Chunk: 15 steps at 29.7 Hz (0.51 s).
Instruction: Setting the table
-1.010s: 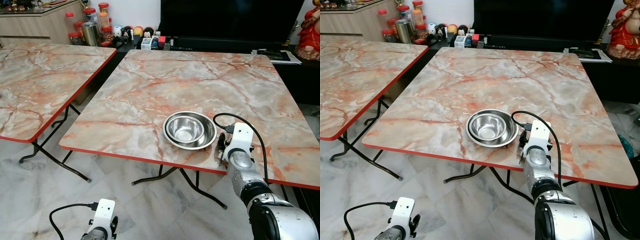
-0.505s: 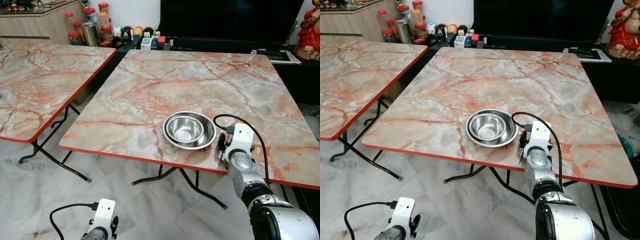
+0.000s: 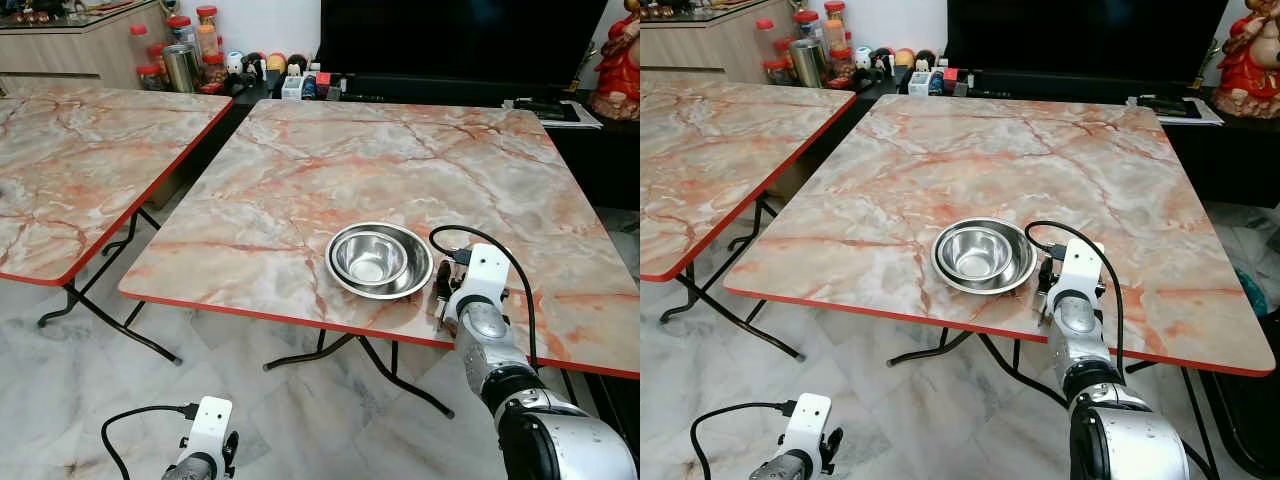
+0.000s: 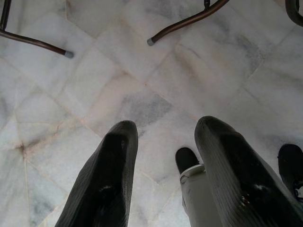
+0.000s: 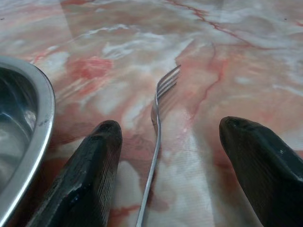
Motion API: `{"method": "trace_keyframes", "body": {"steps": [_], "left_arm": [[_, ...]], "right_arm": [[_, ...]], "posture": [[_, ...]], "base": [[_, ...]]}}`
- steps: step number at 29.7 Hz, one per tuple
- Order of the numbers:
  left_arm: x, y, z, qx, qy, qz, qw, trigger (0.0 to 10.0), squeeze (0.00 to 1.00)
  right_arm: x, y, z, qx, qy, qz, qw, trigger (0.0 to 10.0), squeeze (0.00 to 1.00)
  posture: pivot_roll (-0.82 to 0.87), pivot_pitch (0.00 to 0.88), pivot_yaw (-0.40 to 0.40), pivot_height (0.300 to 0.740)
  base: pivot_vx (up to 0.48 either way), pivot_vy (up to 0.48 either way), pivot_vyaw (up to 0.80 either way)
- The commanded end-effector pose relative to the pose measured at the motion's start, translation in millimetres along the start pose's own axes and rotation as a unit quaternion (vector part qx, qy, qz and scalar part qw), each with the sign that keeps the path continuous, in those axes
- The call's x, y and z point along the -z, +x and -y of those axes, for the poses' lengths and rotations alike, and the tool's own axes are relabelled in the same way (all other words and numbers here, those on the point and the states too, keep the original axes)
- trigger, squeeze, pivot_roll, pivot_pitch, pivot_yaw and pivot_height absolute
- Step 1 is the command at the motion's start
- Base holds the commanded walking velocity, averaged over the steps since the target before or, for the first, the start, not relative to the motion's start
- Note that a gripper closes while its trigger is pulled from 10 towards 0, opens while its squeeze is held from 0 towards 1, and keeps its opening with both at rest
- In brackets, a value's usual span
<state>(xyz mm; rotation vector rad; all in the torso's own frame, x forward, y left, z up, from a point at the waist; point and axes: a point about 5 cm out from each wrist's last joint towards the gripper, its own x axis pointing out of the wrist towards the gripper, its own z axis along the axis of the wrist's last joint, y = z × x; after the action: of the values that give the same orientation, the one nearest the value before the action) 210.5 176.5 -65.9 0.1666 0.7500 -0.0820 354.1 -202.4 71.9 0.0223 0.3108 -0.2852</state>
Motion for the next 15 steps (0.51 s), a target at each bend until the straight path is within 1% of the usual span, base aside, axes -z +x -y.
{"method": "trace_keyframes", "body": {"steps": [1,9,15], "left_arm": [[-4,1.0,-2.0,0.001,0.003,0.005,1.000,10.0,0.00],[-6,1.8,-1.4,0.000,-0.001,0.005,1.000,10.0,0.00],[-7,2.2,-0.5,0.001,-0.003,0.006,1.000,10.0,0.00]], "right_arm": [[6,-0.9,2.7,0.007,-0.004,-0.016,1.000,10.0,0.00],[14,-2.8,-1.7,-0.013,-0.014,-0.034,0.999,10.0,0.00],[18,-3.8,-2.5,-0.013,-0.026,-0.046,0.998,10.0,0.00]], "posture": [[0.01,0.000,0.023,0.705],[0.01,0.000,0.019,0.705],[0.01,0.000,0.018,0.705]], "base": [[0.000,0.000,0.00],[0.000,0.000,0.00],[0.000,0.000,0.00]]}}
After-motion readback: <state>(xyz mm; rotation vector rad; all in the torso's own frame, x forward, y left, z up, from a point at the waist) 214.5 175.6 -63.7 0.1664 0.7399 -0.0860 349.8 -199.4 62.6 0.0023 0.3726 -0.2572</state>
